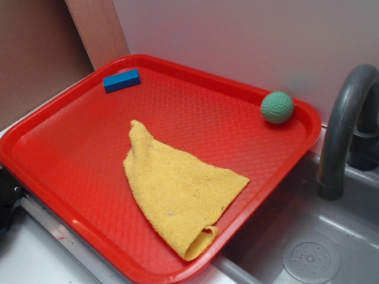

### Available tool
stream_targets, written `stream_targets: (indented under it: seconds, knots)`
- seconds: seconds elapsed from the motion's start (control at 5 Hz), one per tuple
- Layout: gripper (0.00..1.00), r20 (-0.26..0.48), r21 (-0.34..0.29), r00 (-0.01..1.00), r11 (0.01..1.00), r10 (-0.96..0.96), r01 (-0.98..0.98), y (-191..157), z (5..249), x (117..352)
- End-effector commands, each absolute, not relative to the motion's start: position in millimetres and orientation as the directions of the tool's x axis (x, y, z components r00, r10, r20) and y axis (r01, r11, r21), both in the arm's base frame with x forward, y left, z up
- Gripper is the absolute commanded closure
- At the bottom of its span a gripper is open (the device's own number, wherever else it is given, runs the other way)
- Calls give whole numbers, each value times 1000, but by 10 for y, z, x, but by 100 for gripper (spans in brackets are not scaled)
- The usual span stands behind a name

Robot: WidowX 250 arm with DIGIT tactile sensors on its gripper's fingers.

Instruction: Grab the blue block.

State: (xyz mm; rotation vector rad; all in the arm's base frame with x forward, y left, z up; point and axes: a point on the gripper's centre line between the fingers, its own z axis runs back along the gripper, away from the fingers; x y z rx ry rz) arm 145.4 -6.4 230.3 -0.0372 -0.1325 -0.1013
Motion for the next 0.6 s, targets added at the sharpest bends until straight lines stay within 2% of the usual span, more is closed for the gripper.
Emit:
stream_targets:
  seconds: [0.0,0.2,0.4]
  knots:
    - [0,139,74,925,935,-354,347,344,2033,2020]
    - [0,131,128,896,904,-424,409,507,1836,2259]
    - [0,106,136,904,906,-415,400,710,1548,2548]
